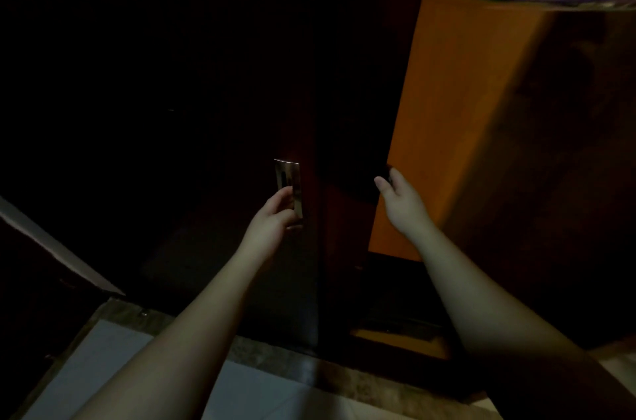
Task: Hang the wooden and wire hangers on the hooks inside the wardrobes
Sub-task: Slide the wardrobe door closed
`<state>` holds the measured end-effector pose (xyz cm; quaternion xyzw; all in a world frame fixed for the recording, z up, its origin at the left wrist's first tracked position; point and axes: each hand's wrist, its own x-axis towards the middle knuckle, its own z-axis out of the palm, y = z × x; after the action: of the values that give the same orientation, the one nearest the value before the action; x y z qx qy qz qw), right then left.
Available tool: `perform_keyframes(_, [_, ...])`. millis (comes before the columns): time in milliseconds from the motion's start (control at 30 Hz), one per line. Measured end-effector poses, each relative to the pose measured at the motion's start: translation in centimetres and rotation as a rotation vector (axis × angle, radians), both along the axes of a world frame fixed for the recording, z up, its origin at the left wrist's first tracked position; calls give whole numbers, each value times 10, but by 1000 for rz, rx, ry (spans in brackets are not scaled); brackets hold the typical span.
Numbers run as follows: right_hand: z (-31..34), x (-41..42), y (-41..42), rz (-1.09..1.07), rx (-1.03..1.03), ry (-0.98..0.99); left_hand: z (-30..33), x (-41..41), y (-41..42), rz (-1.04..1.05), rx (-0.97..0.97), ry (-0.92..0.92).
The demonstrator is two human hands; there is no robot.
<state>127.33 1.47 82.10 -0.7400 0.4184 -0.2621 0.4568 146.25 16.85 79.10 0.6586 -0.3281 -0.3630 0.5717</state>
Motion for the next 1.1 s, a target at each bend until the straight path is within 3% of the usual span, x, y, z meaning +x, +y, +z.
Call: perform_keyframes(1100, [-2, -152, -33, -294, 74, -90, 1, -114, -59, -331, 42, 166])
